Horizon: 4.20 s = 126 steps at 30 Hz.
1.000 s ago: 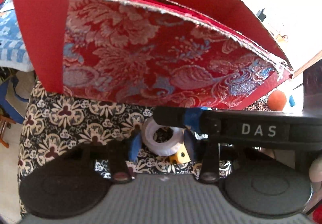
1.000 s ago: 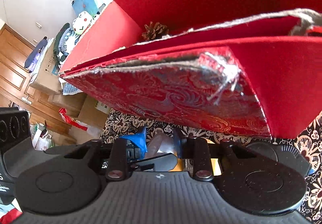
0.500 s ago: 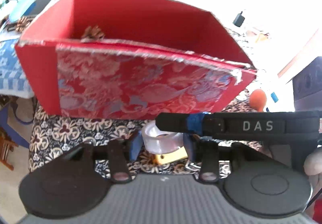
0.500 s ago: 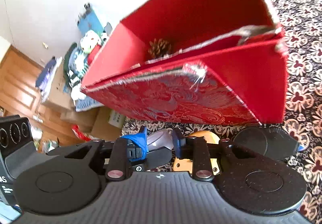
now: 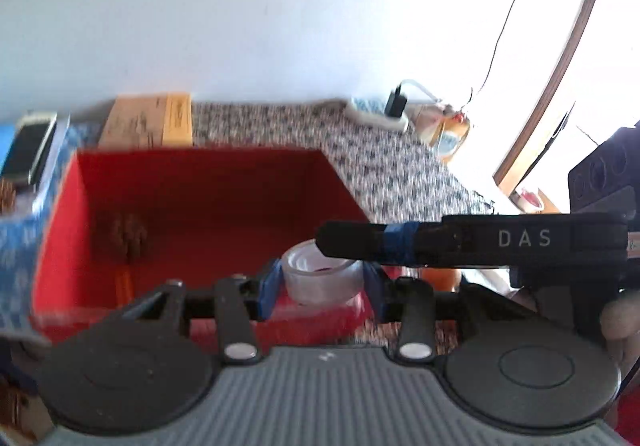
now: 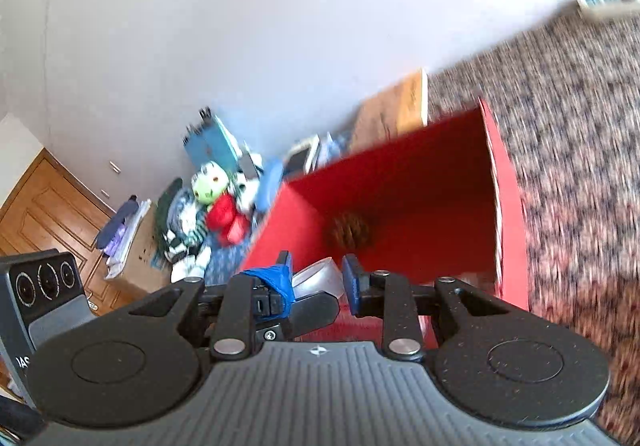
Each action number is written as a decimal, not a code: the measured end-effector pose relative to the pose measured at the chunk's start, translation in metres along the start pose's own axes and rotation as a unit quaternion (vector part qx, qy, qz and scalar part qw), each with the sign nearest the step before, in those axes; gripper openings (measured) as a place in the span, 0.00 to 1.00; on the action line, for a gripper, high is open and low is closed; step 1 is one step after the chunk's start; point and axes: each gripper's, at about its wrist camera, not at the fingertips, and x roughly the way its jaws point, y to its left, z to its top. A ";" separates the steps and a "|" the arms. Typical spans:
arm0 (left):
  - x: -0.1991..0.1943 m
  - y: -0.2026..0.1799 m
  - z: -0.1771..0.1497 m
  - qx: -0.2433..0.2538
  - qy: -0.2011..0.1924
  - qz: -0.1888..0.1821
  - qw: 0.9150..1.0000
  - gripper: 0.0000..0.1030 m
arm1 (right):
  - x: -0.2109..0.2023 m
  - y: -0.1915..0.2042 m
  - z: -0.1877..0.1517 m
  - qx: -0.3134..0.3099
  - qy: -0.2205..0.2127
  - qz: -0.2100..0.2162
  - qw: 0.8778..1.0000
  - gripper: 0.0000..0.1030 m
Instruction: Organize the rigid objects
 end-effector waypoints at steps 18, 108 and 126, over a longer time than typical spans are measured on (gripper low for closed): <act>0.076 0.100 0.039 -0.041 0.053 0.077 0.995 0.41 | 0.149 -0.021 0.057 -0.007 0.108 -0.009 0.994 0.09; 0.123 0.103 0.025 0.016 0.140 0.268 0.953 0.62 | 0.180 -0.052 0.054 0.060 0.105 -0.127 0.984 0.13; 0.124 0.103 0.025 0.017 0.143 0.277 0.950 0.62 | 0.181 -0.054 0.055 0.066 0.100 -0.157 0.980 0.14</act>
